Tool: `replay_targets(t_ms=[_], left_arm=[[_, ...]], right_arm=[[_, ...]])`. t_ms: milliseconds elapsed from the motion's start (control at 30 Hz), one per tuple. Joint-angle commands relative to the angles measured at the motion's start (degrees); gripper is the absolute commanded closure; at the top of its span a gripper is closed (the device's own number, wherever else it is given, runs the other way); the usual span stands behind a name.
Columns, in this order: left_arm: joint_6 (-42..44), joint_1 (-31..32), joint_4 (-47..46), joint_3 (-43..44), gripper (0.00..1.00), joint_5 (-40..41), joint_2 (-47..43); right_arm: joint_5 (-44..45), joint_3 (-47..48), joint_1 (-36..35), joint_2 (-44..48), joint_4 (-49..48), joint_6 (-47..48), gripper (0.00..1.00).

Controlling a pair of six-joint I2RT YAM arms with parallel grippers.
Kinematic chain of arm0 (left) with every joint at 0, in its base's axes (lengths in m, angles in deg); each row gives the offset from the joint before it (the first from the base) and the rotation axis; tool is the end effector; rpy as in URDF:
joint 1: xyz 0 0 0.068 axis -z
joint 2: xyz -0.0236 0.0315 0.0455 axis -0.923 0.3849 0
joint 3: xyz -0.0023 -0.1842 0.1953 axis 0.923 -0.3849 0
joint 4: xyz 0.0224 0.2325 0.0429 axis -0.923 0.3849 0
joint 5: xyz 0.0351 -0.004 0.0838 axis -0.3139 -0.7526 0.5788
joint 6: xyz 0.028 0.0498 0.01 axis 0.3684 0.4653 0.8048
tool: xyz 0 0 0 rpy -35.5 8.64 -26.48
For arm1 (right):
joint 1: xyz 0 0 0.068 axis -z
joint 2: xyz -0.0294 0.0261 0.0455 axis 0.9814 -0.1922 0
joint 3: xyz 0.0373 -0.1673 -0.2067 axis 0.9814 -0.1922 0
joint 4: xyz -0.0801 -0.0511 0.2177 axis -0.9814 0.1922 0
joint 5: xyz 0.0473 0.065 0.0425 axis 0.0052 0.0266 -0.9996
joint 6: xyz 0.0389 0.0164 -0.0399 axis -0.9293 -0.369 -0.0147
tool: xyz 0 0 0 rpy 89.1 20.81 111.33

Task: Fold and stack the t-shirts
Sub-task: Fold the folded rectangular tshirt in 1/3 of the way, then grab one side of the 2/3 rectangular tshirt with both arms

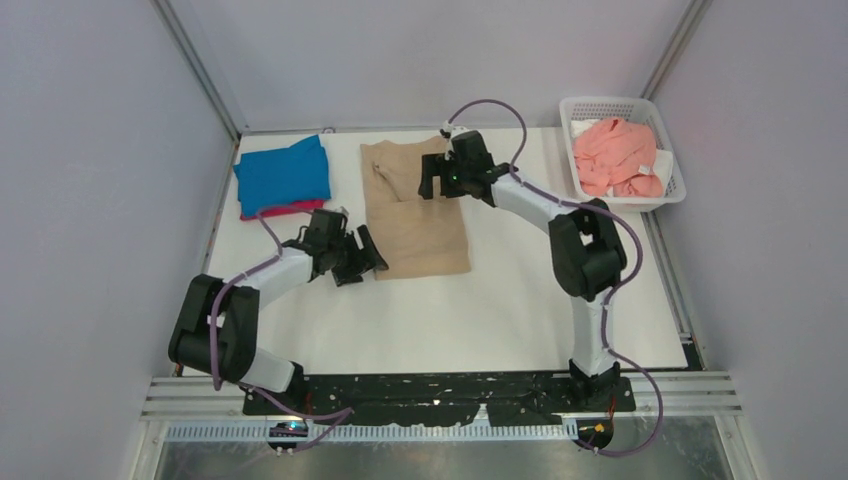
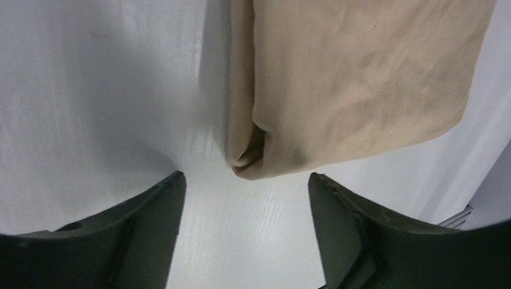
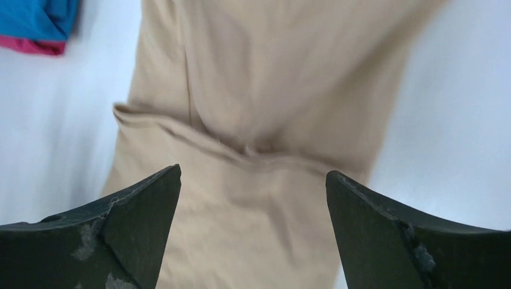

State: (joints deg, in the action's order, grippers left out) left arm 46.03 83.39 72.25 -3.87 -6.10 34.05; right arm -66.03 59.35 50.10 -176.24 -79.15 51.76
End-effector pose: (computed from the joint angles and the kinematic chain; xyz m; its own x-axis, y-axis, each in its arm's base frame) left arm 0.2418 -0.0809 0.1736 -0.8631 -0.4245 -0.2736 -0.2266 0.8096 -0.5414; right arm 0.4174 0.2368 0.2221 -0.6591 -0.0494 -0.7504 -0.4177 0.8539 0.3106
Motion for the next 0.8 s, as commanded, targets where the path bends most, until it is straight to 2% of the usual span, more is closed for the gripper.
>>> replay_targets(t_ms=[0, 67, 100, 233, 433, 533, 600, 767], left_arm=[[-2.62, 1.97, -2.23, 1.7, 0.37, 2.85, 2.56], [-3.56, 2.01, -1.34, 1.23, 0.51, 5.18, 3.39], [-3.93, 1.99, -1.08, 1.12, 0.54, 6.37, 3.75], [-4.62, 1.99, -1.28, 1.98, 0.64, 6.84, 6.52], [-5.05, 1.99, -3.48, 2.54, 0.7, 6.29, 8.66], [-4.68, 2.28, -4.55, 3.64, 0.78, 4.74, 10.55], [-4.1, 2.43, -5.64, 4.15, 0.99, 3.15, 11.5], [-2.92, 2.43, -7.45, 1.64, 1.0, 3.72, 9.4]], right_arm=[[11.1, -16.63, -0.15, 18.84, -5.53, 0.24, 0.05], [14.81, -25.05, -0.06, 25.04, -8.53, -1.4, 0.05], [15.87, -27.61, -0.03, 28.63, -9.2, -1.96, 0.05], [13.97, -40.41, 0.14, 36.43, -12.92, -5.18, 0.05], [8.64, -49.31, 0.43, 42.15, -12.59, -8.77, 0.05], [6.25, -52.5, 0.43, 44.28, -11.77, -9.72, 0.05], [4.61, -54.56, 0.43, 45.68, -11.18, -10.05, 0.04], [1.67, -57.19, 0.43, 44.95, -9.57, -9.52, 0.01]])
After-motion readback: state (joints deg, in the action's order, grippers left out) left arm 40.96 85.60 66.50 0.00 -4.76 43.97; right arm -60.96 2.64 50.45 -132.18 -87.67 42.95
